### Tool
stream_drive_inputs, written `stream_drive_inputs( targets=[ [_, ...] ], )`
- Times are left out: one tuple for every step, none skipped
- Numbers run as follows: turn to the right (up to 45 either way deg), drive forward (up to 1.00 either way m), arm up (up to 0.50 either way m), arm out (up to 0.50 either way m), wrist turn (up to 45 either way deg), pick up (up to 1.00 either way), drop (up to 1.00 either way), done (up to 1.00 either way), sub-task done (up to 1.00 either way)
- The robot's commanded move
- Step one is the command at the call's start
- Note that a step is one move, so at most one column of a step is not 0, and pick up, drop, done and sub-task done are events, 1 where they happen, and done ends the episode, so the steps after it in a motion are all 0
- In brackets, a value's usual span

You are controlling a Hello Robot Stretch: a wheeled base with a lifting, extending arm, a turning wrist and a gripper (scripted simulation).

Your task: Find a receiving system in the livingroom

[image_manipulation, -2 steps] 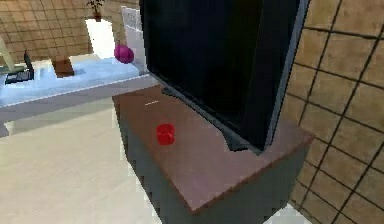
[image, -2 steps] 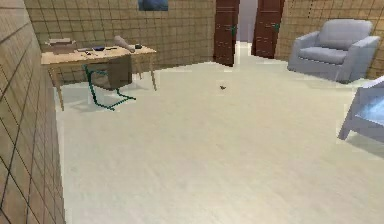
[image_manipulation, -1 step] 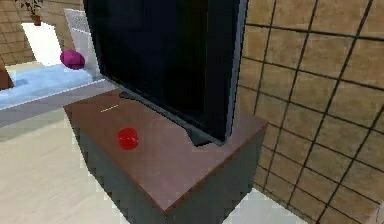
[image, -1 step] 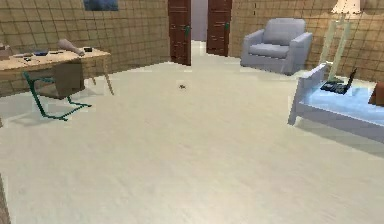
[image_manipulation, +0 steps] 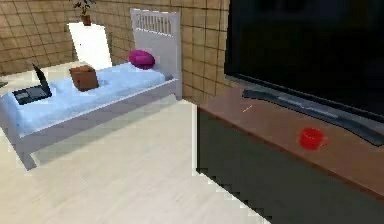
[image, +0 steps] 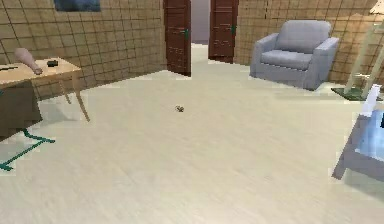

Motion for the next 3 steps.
stream_drive_inputs(
  targets=[
    [0.0, 1.00, 0.00, 0.00, 0.0, 0.00, 0.00, 0.00, 0.00],
    [3.0, 0.00, 0.00, 0.00, 0.0, 0.00, 0.00, 0.00, 0.00],
    [0.0, 1.00, 0.00, 0.00, 0.0, 0.00, 0.00, 0.00, 0.00]
  ],
)
